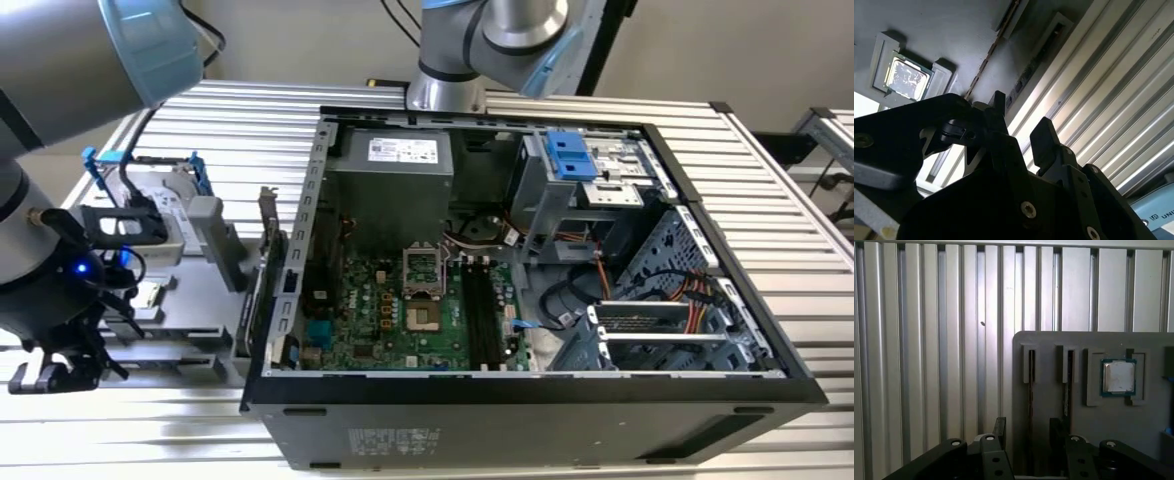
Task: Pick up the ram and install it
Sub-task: 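Pick up the ram and move it above insertion slot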
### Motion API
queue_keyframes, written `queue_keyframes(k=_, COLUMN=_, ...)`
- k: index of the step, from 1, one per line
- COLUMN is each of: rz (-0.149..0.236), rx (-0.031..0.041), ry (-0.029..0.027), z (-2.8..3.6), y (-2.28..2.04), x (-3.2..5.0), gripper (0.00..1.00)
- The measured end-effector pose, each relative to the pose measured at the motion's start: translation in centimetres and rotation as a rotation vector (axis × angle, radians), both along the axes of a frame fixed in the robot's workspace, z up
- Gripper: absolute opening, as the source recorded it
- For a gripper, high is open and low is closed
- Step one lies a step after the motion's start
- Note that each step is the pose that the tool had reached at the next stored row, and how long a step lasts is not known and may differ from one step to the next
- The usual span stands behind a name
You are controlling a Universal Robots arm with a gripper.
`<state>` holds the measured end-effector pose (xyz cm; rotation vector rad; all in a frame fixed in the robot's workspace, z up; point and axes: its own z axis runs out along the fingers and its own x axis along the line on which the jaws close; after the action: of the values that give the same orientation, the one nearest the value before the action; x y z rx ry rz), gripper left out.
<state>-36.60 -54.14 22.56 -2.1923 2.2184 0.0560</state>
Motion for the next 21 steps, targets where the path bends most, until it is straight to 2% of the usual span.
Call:
queue_keyframes(k=14, rz=0.000, rx=0.0001, ry=-0.0001, z=-0.54, y=0.00, x=0.00, gripper=1.00)
queue_keyframes(k=21, rz=0.000, rx=0.0003, ry=-0.0003, z=-1.14, y=0.05, x=0.04, gripper=1.00)
